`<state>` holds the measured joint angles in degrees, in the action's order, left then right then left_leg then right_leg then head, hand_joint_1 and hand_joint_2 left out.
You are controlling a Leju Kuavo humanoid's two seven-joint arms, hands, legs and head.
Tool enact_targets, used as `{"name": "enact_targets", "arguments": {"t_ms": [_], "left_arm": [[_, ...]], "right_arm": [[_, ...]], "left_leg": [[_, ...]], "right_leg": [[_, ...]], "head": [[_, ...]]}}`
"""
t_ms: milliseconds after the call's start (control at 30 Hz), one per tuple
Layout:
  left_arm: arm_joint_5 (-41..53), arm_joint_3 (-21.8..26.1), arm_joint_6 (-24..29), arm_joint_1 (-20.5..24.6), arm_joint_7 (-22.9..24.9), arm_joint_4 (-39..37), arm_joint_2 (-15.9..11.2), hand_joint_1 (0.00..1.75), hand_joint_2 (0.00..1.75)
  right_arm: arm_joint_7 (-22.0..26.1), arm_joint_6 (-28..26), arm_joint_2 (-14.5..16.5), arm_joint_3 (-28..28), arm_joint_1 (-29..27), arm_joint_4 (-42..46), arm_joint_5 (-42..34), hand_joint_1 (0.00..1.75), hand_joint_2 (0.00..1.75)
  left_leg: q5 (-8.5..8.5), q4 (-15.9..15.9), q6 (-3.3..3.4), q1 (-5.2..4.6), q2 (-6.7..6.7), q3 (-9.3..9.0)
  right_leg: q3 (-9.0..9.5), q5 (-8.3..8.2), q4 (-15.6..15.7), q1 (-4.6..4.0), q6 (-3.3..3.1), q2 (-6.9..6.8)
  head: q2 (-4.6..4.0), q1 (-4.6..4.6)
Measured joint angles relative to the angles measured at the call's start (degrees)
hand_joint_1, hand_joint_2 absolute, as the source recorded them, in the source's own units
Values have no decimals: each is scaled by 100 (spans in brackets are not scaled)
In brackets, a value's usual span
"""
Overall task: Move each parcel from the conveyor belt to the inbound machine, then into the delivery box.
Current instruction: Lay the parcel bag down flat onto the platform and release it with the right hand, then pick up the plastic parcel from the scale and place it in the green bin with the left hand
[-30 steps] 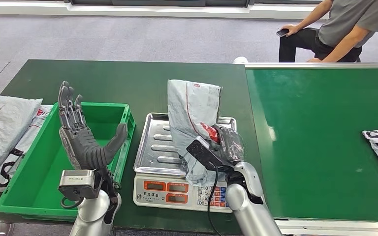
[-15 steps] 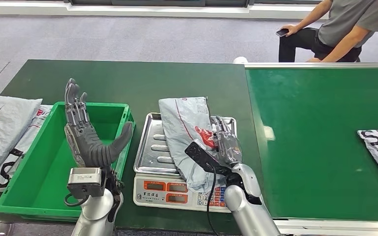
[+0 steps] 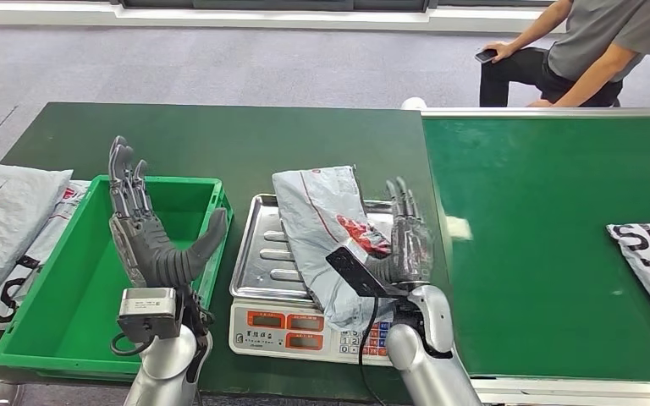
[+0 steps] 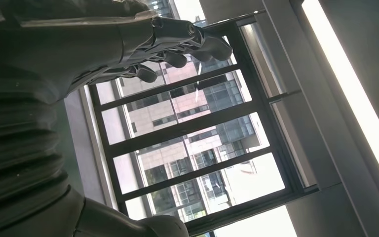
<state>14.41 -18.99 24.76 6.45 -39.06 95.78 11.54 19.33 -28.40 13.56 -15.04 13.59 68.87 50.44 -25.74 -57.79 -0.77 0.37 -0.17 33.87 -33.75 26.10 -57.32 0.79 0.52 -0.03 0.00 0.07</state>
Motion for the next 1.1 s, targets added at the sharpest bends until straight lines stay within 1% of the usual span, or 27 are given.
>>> {"name": "enact_targets", "arguments": {"t_ms": [67, 133, 300, 467, 633, 700, 767, 833, 900, 1000, 1100], "left_arm": [[1, -1, 13, -13, -4, -1, 0, 0, 175], [1, -4, 21, -22, -6, -2, 0, 0, 175], [37, -10, 105, -43, -21, -3, 0, 0, 175], [128, -33, 195, -60, -24, -16, 0, 0, 175], [113, -74, 186, -81, -1, -22, 0, 0, 175], [43, -94, 109, -79, 50, -38, 0, 0, 175], [-41, -105, -26, -49, 131, -91, 2, 0, 175], [-95, -114, -178, 38, 211, -207, 18, 0, 175], [-123, -126, -292, 156, 272, -356, 49, 0, 175], [-85, -142, -448, 325, 394, -568, 96, 0, 175], [-7, -182, -666, 536, 561, -865, 162, 0, 175]], "right_arm": [[142, -484, -4, 0, -115, 338, 59, 0, 175], [236, -720, -9, 0, -214, 637, 40, 0, 175], [320, -700, -38, 0, -381, 1087, -272, 0, 175], [481, -629, -70, 0, -491, 1313, -659, 0, 175], [782, -757, -98, 0, -597, 1559, -953, 0, 175], [947, -919, -105, 0, -656, 1705, -977, 0, 175], [1261, -1072, -84, 13, -755, 1941, -895, 0, 175], [1668, -1131, 6, 59, -874, 2244, -783, 0, 175], [1936, -1143, 122, 116, -972, 2532, -747, 0, 175], [2035, -1146, 235, 185, -1076, 2964, -712, 0, 175], [2065, -1147, 277, 233, -1135, 3525, -581, 0, 175]], "left_leg": [[-2, 0, 0, 0, 1, 0], [-3, 0, -1, 0, 1, 0], [-4, 0, -2, 0, 1, 0], [-3, 0, -2, 0, 1, -1], [-3, 0, -2, 0, 1, -1], [-4, 0, -2, 0, 1, 0], [-4, 0, -2, 0, 0, 1], [-4, 0, -2, 0, 1, 2], [-4, 0, -2, 0, 1, 1], [-4, 0, -2, -1, 4, 1], [-3, -1, -1, -2, 1, 0]], "right_leg": [[-1, 0, 0, 0, 0, 1], [-1, 1, 1, 0, -1, 1], [-1, 2, 1, 0, -2, 1], [0, 1, 1, 0, -2, 1], [0, 2, 1, 0, -2, 1], [-1, 2, 1, 0, -2, 1], [-4, 2, 1, 0, -2, 1], [-6, 2, 1, 0, -2, 1], [-5, 2, 1, 0, -2, 1], [-6, 2, 1, 1, -2, 3], [-1, 1, 1, 2, -1, 1]], "head": [[0, 0], [0, 0], [0, 0], [0, 0], [0, 0], [0, 0], [0, 0], [0, 0], [0, 0], [0, 0], [0, 0]]}}
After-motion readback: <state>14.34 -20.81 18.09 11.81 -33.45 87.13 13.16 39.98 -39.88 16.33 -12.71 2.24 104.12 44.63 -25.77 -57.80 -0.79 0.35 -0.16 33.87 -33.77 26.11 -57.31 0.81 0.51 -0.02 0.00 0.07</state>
